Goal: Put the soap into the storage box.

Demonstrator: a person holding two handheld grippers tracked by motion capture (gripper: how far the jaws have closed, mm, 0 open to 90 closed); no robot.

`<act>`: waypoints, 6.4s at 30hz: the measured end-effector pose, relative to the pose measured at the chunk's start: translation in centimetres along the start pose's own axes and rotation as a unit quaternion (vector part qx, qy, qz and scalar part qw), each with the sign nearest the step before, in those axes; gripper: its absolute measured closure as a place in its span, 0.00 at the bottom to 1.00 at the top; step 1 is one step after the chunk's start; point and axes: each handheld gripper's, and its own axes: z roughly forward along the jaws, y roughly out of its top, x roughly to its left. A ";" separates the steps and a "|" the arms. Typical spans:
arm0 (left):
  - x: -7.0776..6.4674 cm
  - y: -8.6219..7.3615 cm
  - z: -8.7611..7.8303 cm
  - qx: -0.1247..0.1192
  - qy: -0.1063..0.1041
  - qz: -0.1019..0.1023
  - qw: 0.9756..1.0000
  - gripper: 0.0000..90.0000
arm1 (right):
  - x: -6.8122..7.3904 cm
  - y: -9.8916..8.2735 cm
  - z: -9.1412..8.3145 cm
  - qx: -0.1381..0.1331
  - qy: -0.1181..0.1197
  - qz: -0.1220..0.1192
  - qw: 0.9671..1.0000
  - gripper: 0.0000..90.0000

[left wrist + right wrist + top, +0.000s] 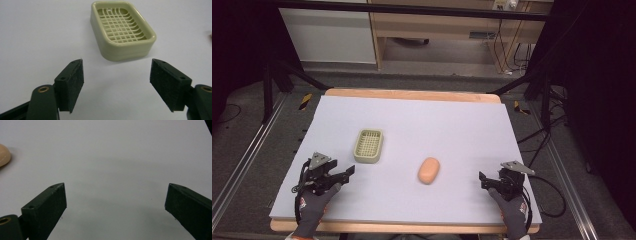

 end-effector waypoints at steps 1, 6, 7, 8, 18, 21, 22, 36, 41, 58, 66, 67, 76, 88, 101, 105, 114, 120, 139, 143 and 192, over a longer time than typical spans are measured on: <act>-0.2 0.0 0.0 0.001 -0.001 0.003 1.000 0.30 | 0.0 0.0 0.0 0.000 0.000 0.000 1.000 0.04; -0.8 0.1 0.1 0.004 -0.014 0.006 1.000 0.31 | 0.0 0.0 -0.1 -0.001 -0.001 0.001 1.000 0.06; -0.9 0.1 0.1 0.006 -0.015 0.010 1.000 0.31 | 0.0 0.0 0.0 0.002 0.000 -0.001 1.000 0.07; -0.9 0.1 0.1 0.006 -0.015 0.010 1.000 0.31 | 0.0 0.0 0.0 0.005 0.003 -0.002 1.000 0.08; -2.3 0.3 0.1 0.014 -0.037 0.021 0.999 0.30 | 0.4 0.0 0.0 0.009 0.007 0.003 1.000 0.08; -2.7 0.4 0.2 0.018 -0.042 0.026 0.999 0.30 | 0.4 0.0 0.0 0.010 0.009 0.004 1.000 0.08; -2.7 0.4 0.2 0.018 -0.042 0.026 0.999 0.30 | 0.4 0.0 0.0 0.010 0.009 0.004 1.000 0.08; -4.8 1.1 0.8 0.020 -0.060 0.042 0.997 0.29 | 0.7 0.1 0.1 0.018 0.007 -0.008 1.000 0.08; -5.4 1.3 1.0 0.022 -0.063 0.049 0.997 0.28 | 0.8 0.1 0.2 0.020 0.003 -0.012 1.000 0.08; -7.3 2.3 1.4 0.022 -0.075 0.069 0.995 0.26 | 0.8 0.1 0.2 0.021 0.000 -0.010 1.000 0.08; -8.3 3.2 1.8 0.022 -0.081 0.080 0.993 0.26 | 0.9 0.1 0.2 0.021 -0.001 -0.011 1.000 0.07; -8.5 3.4 1.9 0.022 -0.081 0.081 0.993 0.26 | 0.9 0.1 0.2 0.021 -0.001 -0.012 1.000 0.07; -10.1 4.4 2.8 0.020 -0.096 0.086 0.992 0.26 | 0.9 0.1 0.2 0.022 -0.004 -0.014 1.000 0.07; -11.5 5.0 3.8 0.031 -0.103 0.100 0.989 0.25 | 1.0 0.2 0.2 0.023 -0.007 -0.012 1.000 0.07; -12.8 5.4 4.5 0.035 -0.110 0.109 0.987 0.25 | 1.0 0.1 0.2 0.024 -0.008 -0.012 1.000 0.07; -13.3 5.7 4.9 0.038 -0.112 0.113 0.986 0.25 | 1.0 0.1 0.2 0.025 -0.008 -0.012 1.000 0.07; -14.5 6.2 5.9 0.046 -0.118 0.125 0.984 0.25 | 1.0 0.1 0.2 0.026 -0.008 -0.013 1.000 0.07; -15.3 6.4 6.4 0.047 -0.122 0.130 0.983 0.25 | 1.1 0.1 0.3 0.026 -0.007 -0.014 1.000 0.07; -17.0 6.8 8.2 0.056 -0.133 0.143 0.979 0.24 | 1.1 0.2 0.3 0.027 -0.007 -0.015 1.000 0.07; -17.2 7.1 8.5 0.058 -0.133 0.145 0.979 0.24 | 1.1 0.1 0.4 0.028 -0.009 -0.014 0.999 0.07; -20.8 5.5 13.9 0.128 -0.126 0.165 0.970 0.23 | 1.1 0.2 0.5 0.030 -0.002 -0.013 0.999 0.07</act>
